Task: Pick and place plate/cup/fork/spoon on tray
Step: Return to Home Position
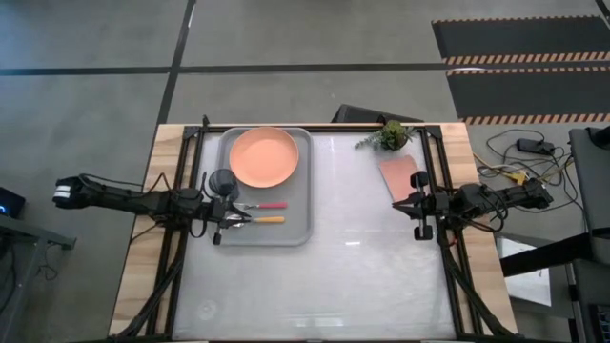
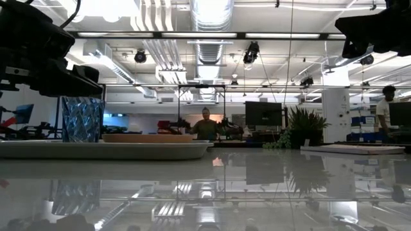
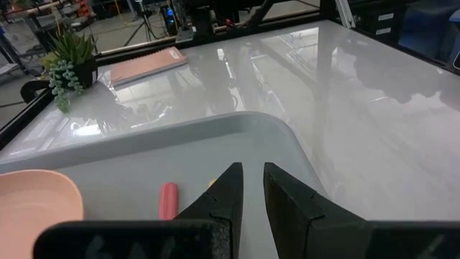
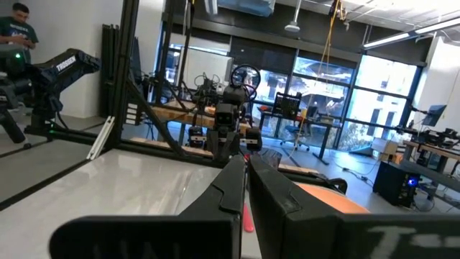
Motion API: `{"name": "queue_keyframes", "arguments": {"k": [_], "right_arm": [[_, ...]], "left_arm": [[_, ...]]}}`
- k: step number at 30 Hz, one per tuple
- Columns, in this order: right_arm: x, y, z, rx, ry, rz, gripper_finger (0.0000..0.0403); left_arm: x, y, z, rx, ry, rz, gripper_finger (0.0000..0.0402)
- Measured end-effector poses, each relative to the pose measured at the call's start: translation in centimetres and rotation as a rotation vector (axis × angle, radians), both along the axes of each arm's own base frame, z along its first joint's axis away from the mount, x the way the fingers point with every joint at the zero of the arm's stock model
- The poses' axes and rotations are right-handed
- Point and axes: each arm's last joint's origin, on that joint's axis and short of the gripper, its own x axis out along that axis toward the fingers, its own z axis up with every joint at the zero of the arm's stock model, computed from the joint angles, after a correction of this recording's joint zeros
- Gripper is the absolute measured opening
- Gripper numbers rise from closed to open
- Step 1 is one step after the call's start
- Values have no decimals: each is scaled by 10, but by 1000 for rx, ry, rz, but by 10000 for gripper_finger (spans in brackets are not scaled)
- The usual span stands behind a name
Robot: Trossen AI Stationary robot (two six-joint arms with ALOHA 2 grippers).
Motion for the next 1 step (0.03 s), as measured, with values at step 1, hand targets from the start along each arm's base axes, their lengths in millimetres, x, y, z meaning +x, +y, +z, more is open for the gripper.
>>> {"name": "queue_keyframes", "arguments": {"k": [1], "right_arm": [[0, 0, 0, 0, 0, 0, 9]], "left_arm": [[0, 0, 0, 0, 0, 0, 40]]}}
